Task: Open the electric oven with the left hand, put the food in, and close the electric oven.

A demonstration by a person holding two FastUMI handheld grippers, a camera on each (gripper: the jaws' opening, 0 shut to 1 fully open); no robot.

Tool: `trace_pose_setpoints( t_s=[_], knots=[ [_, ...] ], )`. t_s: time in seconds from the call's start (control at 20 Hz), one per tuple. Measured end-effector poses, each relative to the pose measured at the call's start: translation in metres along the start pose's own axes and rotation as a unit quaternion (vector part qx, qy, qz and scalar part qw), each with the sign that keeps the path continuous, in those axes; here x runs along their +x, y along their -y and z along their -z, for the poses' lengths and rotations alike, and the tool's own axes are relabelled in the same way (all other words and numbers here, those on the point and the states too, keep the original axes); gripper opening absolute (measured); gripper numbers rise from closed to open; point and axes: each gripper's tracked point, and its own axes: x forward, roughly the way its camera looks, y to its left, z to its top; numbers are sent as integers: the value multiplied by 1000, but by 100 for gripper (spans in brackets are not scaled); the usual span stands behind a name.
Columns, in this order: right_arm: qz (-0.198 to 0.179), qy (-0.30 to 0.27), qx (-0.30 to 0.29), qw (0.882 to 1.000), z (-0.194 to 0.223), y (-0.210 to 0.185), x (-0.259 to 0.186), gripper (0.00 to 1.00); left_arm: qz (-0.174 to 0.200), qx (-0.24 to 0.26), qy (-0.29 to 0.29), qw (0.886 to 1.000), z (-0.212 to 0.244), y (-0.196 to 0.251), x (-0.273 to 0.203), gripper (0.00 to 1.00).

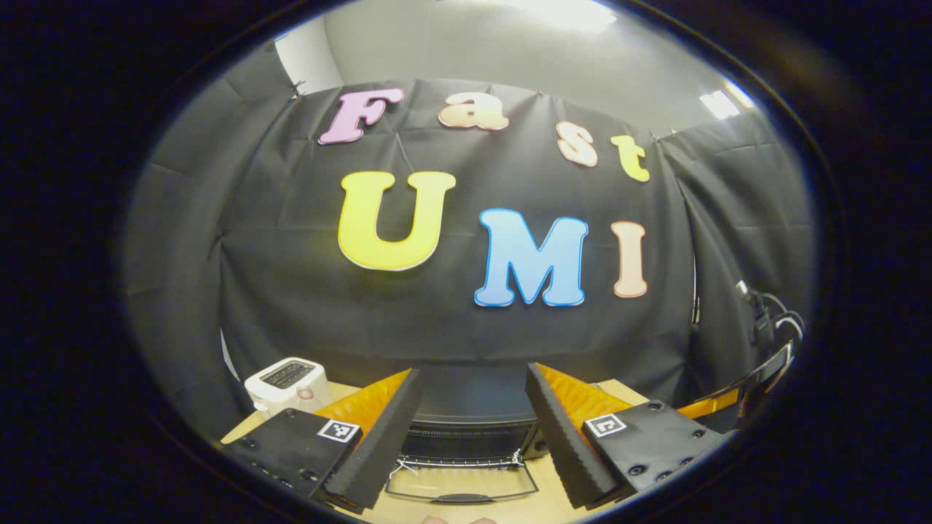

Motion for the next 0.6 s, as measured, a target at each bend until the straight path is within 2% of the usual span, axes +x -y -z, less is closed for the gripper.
trace_pose_setpoints(
  t_s=[0.15,0.3,0.35,0.45,0.5,0.55,0.6],
  knots=[
    [-6,-47,31,998,21,17,24,98,-13,0,7,1000,-15,-5,-14,100],
    [-6,-67,56,996,30,32,49,98,-24,4,14,1000,-21,-14,-25,100],
    [-3,-78,60,995,36,38,57,98,-29,8,11,999,-20,-18,-27,96],
    [8,-106,50,993,51,49,75,98,-35,7,5,999,-15,-24,-30,97],
    [21,-122,41,991,58,57,83,98,-40,6,4,999,-12,-28,-32,100],
    [25,-137,35,990,63,61,89,91,-46,5,0,999,-10,-33,-35,100],
    [31,-153,30,987,70,65,95,91,-53,4,-4,999,-7,-38,-37,97]
  ],
)
